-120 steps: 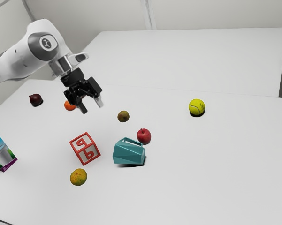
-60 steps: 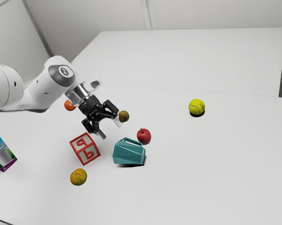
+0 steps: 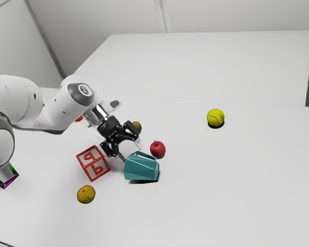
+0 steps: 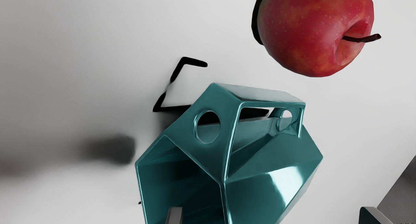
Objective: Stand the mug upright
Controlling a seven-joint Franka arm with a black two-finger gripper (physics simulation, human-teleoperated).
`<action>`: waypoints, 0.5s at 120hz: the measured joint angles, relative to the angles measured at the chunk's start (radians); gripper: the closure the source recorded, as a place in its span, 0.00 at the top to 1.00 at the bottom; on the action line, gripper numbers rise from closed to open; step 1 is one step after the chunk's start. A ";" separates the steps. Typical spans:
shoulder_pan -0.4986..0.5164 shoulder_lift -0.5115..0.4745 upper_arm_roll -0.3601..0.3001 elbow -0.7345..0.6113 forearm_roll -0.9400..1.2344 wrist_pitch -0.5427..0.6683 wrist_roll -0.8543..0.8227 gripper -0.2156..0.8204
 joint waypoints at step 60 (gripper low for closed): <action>0.000 0.027 -0.027 -0.001 -0.068 0.026 0.022 0.70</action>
